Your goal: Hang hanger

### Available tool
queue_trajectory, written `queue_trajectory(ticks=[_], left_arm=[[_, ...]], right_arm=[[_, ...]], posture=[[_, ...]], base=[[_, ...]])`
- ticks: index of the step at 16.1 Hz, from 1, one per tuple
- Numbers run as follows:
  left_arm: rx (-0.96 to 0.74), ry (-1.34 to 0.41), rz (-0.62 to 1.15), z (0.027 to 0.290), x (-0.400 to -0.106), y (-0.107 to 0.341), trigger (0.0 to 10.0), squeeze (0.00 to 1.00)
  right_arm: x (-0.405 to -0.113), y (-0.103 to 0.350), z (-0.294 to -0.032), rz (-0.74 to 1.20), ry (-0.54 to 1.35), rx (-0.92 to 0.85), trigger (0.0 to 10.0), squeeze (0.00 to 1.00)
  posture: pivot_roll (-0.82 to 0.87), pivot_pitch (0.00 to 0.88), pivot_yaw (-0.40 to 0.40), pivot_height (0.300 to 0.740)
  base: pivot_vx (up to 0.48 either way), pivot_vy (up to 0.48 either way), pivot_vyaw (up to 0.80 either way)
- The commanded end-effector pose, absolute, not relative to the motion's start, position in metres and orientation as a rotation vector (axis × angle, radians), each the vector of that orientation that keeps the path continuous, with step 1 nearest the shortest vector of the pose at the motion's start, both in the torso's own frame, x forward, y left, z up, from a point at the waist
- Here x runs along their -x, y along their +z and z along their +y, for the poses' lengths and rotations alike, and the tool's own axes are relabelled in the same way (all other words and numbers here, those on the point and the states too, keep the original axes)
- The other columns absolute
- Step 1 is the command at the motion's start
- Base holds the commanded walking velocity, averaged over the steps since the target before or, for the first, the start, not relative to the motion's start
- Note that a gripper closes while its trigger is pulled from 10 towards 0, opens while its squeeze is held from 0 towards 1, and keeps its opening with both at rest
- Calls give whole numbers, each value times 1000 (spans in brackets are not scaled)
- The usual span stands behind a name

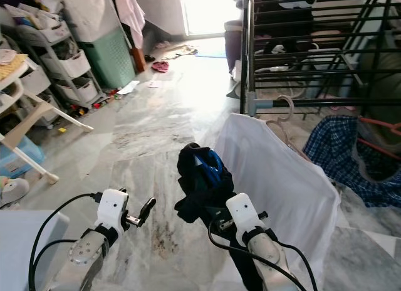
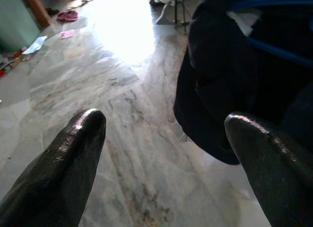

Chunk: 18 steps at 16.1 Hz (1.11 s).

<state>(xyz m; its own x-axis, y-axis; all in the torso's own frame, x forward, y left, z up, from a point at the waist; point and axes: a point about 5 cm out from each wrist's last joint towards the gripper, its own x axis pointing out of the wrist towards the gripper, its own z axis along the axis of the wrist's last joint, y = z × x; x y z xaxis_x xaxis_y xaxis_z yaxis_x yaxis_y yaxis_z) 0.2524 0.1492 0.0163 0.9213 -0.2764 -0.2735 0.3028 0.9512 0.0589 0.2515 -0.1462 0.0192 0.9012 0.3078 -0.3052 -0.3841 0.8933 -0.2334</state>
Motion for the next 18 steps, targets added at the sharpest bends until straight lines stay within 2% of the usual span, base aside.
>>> queue_trajectory(ticks=[1, 4, 7, 8, 12, 14, 15, 18], left_arm=[[-99, -253, 272, 154, -251, 14, 10000, 0], [-49, -161, 268, 154, -243, 9, 10000, 0], [-45, -119, 272, 157, -235, 4, 10000, 0], [-41, -114, 270, 159, -236, 5, 10000, 0], [-2, -23, 233, 166, -245, 16, 10000, 0], [-26, -90, 259, 159, -238, 8, 10000, 0], [-28, -99, 272, 156, -238, 5, 10000, 0], [-48, -77, 273, 156, -241, 2, 10000, 0]], right_arm=[[-257, 30, -137, 211, 387, 277, 10000, 0], [-259, 29, -132, 225, 481, 311, 10000, 0], [-272, 34, -124, 221, 527, 332, 10000, 0], [-276, 36, -121, 219, 530, 330, 10000, 0], [-285, 38, -119, 205, 541, 372, 10000, 0], [-295, 40, -119, 207, 444, 310, 10000, 0], [-295, 39, -119, 215, 427, 275, 10000, 0], [-283, 20, -124, 283, 474, 334, 10000, 0]], posture=[[-132, 0, 81, 740], [-79, 0, -10, 740], [-60, 0, -62, 740], [-59, 0, -64, 740], [-88, 0, 36, 740], [-113, 0, 30, 740], [-81, 0, -12, 740], [-46, 0, -43, 740]], base=[[0, 0, 0], [0, 0, 0], [0, 0, 0], [0, 0, 0], [0, 0, 0], [0, 0, 0], [0, 0, 0], [0, 0, 0]])
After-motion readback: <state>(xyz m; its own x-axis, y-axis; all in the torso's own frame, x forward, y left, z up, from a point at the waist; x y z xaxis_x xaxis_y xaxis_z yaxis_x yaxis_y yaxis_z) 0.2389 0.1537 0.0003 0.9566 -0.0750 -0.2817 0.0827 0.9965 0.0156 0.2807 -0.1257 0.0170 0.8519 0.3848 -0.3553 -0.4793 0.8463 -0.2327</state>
